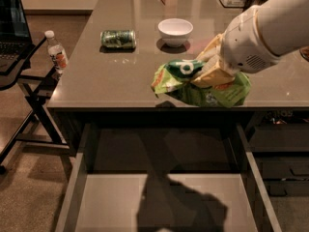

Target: Pick green rice chip bag from top drawer and place on counter

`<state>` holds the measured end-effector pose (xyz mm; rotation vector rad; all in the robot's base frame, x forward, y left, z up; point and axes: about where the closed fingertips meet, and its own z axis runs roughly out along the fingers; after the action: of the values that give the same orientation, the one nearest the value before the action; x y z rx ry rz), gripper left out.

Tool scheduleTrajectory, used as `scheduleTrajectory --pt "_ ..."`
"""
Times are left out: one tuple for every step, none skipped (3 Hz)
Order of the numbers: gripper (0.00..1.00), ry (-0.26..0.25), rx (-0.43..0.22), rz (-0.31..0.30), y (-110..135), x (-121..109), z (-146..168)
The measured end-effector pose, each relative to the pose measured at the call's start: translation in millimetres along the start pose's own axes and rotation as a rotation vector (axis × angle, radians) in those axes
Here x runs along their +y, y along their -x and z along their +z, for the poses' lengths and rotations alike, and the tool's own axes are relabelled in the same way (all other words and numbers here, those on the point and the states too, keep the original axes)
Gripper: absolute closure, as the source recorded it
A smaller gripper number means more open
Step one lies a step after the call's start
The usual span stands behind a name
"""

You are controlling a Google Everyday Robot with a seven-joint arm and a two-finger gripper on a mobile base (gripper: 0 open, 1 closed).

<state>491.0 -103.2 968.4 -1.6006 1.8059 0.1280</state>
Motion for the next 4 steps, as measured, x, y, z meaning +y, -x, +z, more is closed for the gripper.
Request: scheduleTrajectory --pt "1.0 0.0 0.0 0.0 0 0 0" --pt "1.0 -0.025 0.028 -0.009 -3 -13 14" --pt "1.0 -0.084 0.043 -0.022 -2 -52 33" --pt "1.0 -0.128 0.022 -0.043 8 -86 48"
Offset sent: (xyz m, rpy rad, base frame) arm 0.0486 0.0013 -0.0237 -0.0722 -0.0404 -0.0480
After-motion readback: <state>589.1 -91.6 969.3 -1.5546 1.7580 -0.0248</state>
